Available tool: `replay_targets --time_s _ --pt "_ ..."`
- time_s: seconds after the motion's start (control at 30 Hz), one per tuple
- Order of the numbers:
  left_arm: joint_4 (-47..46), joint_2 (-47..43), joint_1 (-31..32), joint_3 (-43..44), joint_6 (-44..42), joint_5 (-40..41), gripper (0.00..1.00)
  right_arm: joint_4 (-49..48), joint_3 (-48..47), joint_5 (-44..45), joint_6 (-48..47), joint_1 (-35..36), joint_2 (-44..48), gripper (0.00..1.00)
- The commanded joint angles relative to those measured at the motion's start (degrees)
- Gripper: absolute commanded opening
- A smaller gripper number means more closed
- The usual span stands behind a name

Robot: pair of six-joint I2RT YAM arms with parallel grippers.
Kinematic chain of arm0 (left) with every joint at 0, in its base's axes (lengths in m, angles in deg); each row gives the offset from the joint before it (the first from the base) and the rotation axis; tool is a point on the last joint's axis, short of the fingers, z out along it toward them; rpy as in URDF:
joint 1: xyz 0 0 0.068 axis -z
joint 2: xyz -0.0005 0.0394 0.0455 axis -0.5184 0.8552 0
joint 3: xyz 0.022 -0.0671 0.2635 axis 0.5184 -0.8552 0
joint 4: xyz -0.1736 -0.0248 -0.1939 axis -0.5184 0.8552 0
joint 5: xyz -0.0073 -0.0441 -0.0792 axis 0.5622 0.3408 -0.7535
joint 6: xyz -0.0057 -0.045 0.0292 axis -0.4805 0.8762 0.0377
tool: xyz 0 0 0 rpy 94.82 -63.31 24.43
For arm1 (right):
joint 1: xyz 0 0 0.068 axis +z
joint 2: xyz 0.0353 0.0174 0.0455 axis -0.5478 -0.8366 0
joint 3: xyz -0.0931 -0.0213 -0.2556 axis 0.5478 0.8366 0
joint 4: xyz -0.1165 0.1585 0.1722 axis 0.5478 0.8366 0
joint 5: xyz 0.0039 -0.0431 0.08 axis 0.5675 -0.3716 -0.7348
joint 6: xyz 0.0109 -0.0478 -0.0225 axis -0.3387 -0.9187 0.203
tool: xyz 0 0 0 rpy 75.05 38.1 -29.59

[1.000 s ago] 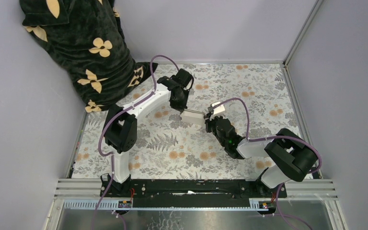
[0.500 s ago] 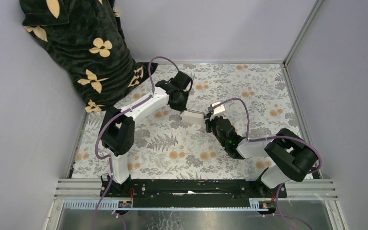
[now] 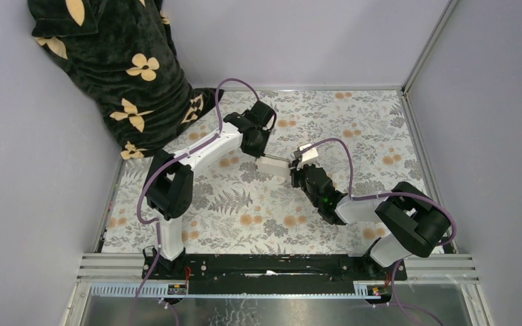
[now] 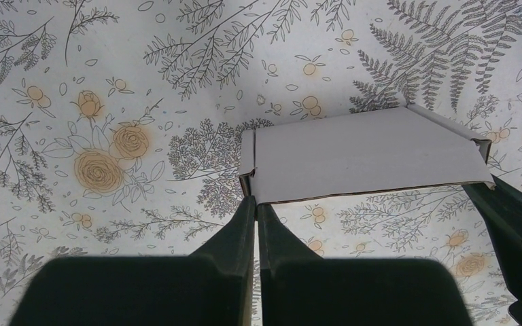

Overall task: Fold the paper box
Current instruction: Close the paper box at the center of the board.

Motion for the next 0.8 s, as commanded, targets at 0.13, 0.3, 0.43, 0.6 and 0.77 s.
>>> replay_targets --time_s 0.13,0.3,0.43,0.6,0.77 --pt "2.31 1.65 0.13 1.84 -2.63 2.95 0.05 8.50 0.52 -2.05 -0.51 1.05 -2.14 0.00" --pt "2.31 1.41 0.13 1.58 -3.15 3.67 0.05 8.48 0.47 -1.97 -0.51 1.04 -2.12 0.00" --pt "2.32 1.23 0.21 1.46 -3.66 4.54 0.05 8.56 0.61 -1.99 -0.52 1.05 -1.97 0.00" --pt "1.39 0.51 0.62 0.54 -3.72 6.09 0.05 8.71 0.57 -1.99 -0.51 1.14 -1.97 0.00" --pt "-1.29 -0.80 1.71 -2.20 -3.63 7.47 0.05 8.74 0.44 -1.93 -0.52 1.15 -2.18 0.00"
